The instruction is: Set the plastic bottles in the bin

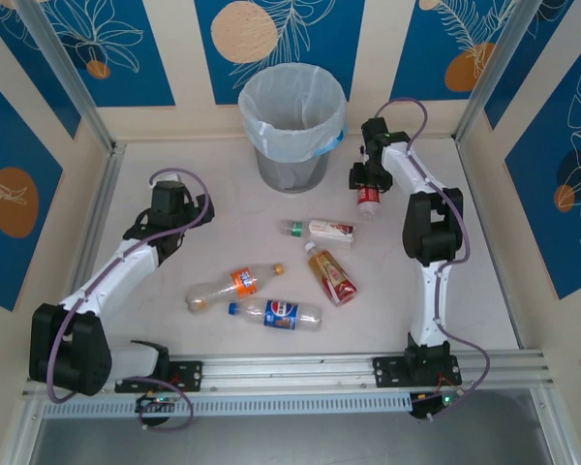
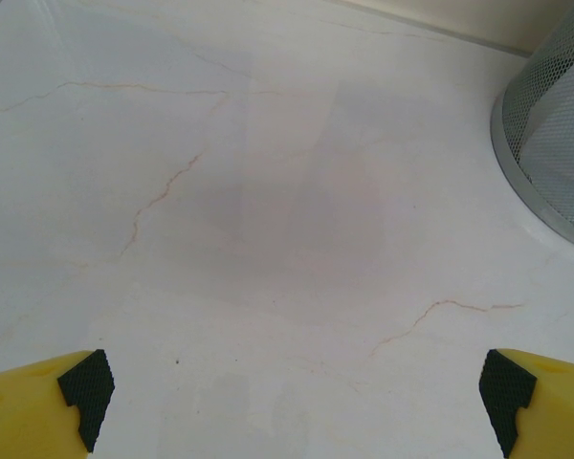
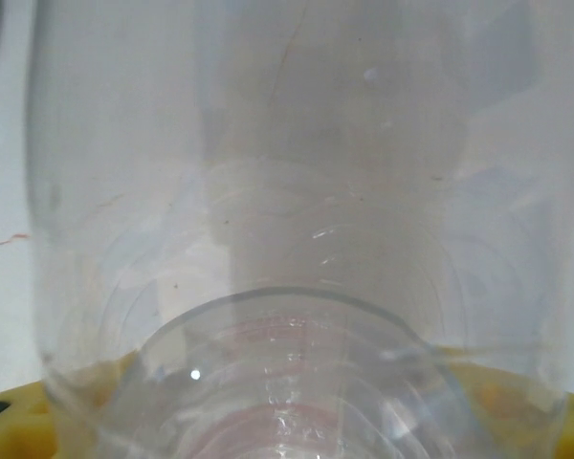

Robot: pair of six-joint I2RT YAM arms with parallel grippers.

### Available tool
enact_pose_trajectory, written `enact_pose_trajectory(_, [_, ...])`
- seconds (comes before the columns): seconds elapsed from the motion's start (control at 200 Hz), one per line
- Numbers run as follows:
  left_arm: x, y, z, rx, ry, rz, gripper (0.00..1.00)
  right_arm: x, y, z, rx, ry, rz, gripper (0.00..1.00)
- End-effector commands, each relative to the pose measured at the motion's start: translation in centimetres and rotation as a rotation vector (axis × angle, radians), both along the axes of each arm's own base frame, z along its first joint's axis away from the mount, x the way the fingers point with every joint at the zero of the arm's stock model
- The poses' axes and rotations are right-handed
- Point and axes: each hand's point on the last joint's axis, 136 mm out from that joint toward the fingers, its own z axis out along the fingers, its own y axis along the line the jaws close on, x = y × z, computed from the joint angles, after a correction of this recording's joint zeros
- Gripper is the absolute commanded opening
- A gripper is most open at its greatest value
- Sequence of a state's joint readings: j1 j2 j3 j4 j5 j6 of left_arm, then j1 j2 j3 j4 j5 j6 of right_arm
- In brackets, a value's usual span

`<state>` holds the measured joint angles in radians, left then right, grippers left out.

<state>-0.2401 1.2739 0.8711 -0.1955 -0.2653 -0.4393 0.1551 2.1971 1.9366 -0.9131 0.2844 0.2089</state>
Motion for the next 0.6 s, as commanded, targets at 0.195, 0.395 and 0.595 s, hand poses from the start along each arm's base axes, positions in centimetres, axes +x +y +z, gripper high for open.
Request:
enact_pose_trajectory(0.195, [0.5, 0.0, -0.8, -0.033, 0.018, 0.002, 0.99, 0.1, 0.9, 7.2, 0.113, -0.223, -0.028, 0.57])
enact_pose_trajectory(0.395, [0.7, -0.1, -0.7, -0.035, 0.017, -0.005, 0.99, -0.3, 1.5, 11.7, 0.215, -0.341, -0.039, 0.56])
enact_pose_trajectory(0.595, [0.6, 0.0, -0.8, -0.033, 0.023, -0.005, 0.99, -0.9, 2.7, 16.5, 0.412, -0.439, -0.059, 0.56])
